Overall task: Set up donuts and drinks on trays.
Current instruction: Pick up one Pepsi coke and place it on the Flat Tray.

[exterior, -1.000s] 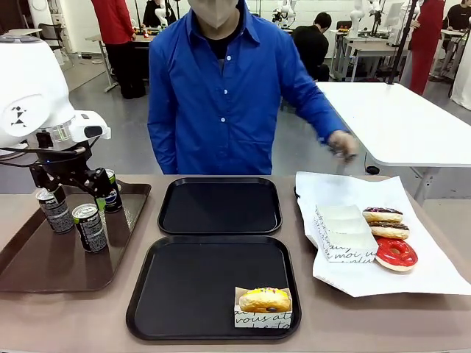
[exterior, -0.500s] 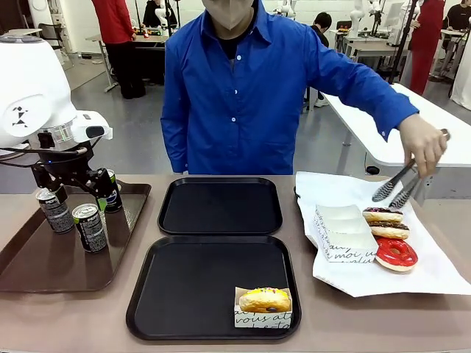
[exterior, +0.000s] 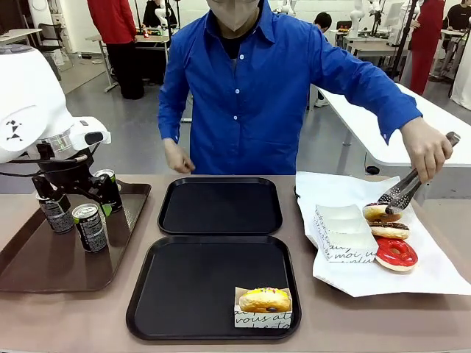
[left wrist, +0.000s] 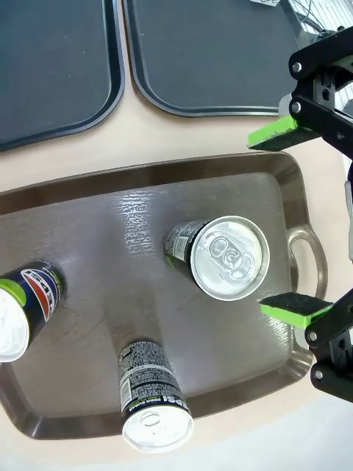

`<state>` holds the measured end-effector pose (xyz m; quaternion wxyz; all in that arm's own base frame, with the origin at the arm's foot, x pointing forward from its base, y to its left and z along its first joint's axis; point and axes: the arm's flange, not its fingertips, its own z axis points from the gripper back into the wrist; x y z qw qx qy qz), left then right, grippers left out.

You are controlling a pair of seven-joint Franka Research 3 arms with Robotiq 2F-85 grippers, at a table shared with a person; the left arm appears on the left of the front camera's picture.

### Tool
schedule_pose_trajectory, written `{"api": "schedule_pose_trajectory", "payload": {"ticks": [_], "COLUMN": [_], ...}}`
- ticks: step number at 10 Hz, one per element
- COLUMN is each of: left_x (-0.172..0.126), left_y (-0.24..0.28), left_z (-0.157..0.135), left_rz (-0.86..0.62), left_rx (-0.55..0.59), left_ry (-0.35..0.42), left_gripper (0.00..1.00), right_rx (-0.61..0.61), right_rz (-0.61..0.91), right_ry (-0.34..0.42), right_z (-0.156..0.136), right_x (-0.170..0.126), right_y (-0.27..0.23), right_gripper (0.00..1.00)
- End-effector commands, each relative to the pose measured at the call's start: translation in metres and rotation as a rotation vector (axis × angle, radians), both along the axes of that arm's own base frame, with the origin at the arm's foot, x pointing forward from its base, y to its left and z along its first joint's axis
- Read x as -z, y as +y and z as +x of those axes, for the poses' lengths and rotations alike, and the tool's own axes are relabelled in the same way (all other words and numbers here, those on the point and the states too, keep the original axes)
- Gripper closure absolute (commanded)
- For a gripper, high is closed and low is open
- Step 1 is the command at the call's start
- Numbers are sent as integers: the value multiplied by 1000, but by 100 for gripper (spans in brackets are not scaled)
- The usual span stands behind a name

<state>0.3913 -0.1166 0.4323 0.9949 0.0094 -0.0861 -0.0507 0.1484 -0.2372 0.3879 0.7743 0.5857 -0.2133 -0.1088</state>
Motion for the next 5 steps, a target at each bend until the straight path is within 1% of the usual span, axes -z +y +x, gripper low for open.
{"api": "schedule_pose_trajectory", "payload": {"ticks": [1, 2, 4, 5], "left_x": [3, 6, 7, 13], "left_y": [0, 9, 10, 14], "left_z": [-2, 4, 5, 10], "left_rz": [7, 16, 8, -7], "left_rx": [-34, -75, -77, -94], "left_ry": [-45, -42, -34, -25], "left_gripper": [0, 0, 0, 0], "right_rx": [2, 2, 2, 2], "right_rz": [0, 0, 0, 0], "right_ry": [-23, -23, -23, -23], "right_z": [2, 2, 2, 2], "right_x": [-1, -1, -1, -1], "right_y": [0, 0, 0, 0], "right_gripper": [0, 0, 0, 0]}}
